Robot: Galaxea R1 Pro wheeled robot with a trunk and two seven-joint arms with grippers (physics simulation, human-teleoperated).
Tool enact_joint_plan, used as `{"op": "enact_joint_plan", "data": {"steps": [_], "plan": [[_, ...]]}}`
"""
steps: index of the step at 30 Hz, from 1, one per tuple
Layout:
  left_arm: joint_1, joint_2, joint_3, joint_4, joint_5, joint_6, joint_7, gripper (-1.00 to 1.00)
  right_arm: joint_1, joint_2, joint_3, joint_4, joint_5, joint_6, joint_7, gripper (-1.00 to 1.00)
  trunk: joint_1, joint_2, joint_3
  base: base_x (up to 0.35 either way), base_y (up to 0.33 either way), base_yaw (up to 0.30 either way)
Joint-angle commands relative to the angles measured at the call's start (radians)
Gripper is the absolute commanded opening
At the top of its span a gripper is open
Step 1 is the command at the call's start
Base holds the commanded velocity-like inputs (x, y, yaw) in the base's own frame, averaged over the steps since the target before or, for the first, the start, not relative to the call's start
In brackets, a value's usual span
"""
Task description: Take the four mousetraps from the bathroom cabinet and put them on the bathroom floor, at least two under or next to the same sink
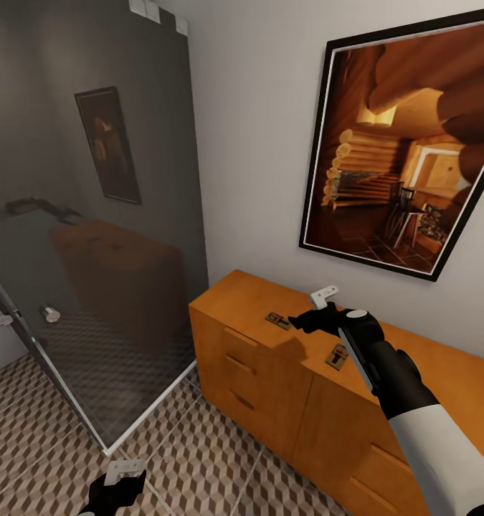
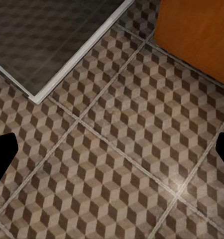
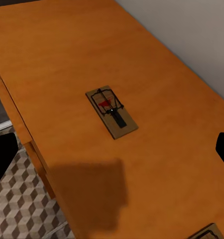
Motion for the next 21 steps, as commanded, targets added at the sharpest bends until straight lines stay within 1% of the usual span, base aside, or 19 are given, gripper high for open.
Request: {"op": "enact_joint_plan", "data": {"steps": [1,21], "plan": [[-0.002,0.000,-0.009,0.004,0.009,-0.007,-0.002,1.00,-0.001,-0.001,0.001,-0.001,0.009,0.004,0.007,1.00,0.001,-0.002,-0.002,0.000,0.000,0.000],[-0.002,-0.001,-0.009,0.004,0.009,-0.007,-0.002,1.00,-0.001,-0.001,0.001,-0.001,0.009,0.004,0.006,1.00,0.001,-0.002,-0.002,0.000,0.000,0.000]]}}
